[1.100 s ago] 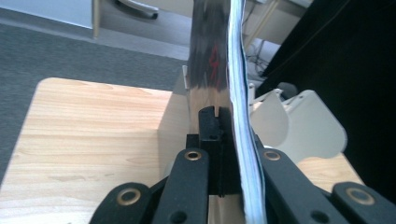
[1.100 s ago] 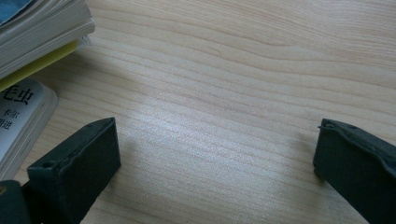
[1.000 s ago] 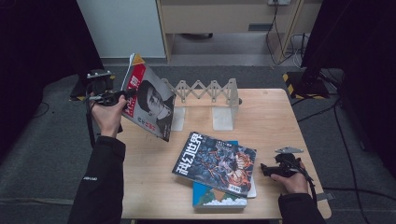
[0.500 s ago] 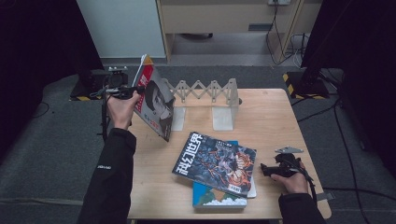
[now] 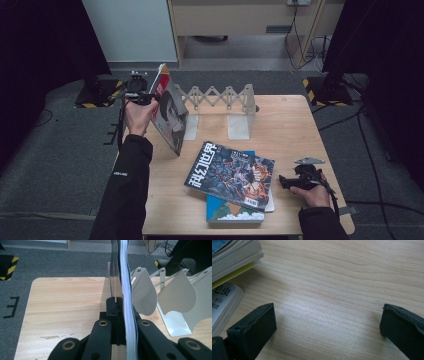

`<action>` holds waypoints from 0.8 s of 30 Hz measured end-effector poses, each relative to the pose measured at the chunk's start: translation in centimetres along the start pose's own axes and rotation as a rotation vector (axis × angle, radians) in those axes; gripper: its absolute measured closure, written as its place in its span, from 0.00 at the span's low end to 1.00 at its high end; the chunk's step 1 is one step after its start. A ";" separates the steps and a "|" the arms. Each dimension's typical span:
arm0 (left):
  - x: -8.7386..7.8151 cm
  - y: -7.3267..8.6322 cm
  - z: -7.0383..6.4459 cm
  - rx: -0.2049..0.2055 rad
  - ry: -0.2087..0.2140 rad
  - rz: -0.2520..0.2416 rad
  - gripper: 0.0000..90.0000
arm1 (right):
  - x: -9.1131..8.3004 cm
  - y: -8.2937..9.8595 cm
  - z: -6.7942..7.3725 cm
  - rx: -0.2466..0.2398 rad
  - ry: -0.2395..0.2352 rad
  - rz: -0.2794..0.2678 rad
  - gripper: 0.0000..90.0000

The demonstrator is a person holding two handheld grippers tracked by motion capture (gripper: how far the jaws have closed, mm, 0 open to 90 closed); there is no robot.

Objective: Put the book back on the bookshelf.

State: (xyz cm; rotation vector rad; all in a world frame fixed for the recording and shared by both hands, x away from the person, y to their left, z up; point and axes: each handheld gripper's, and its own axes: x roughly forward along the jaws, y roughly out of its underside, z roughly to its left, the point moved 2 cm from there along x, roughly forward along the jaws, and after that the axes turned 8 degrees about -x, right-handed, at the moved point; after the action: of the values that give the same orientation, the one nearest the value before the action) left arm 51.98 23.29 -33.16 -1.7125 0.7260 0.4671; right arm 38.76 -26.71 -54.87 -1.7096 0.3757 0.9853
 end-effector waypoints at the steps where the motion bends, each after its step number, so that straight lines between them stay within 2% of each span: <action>1: 0.0 0.0 0.0 0.000 0.000 0.000 0.95 | 0.0 0.0 0.0 -0.001 0.000 0.000 0.01; 7: 0.0 0.0 0.2 -0.012 0.014 0.002 0.93 | 0.0 0.0 0.0 -0.001 0.001 -0.001 0.01; 9: -0.1 0.0 0.1 -0.008 0.027 -0.016 0.92 | 0.0 0.0 0.0 -0.004 0.001 -0.001 0.01; 14: -0.4 0.0 0.1 -0.002 0.037 -0.022 0.88 | 0.0 0.0 0.0 -0.003 0.000 0.000 0.01; 16: -0.4 0.3 0.3 -0.017 0.050 -0.032 0.88 | 0.0 0.0 0.0 -0.003 0.001 -0.001 0.01; 19: -0.1 0.8 1.1 -0.062 0.076 -0.046 0.95 | 0.0 0.0 0.0 -0.002 0.001 -0.001 0.01; 24: -0.1 0.7 0.9 -0.053 0.063 -0.048 0.96 | 0.0 0.0 0.0 -0.002 0.001 -0.001 0.01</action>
State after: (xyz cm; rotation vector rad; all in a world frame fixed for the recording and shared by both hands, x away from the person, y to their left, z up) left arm 51.53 24.11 -33.86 -1.7969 0.7222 0.4037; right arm 38.76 -26.71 -54.88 -1.7119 0.3744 0.9843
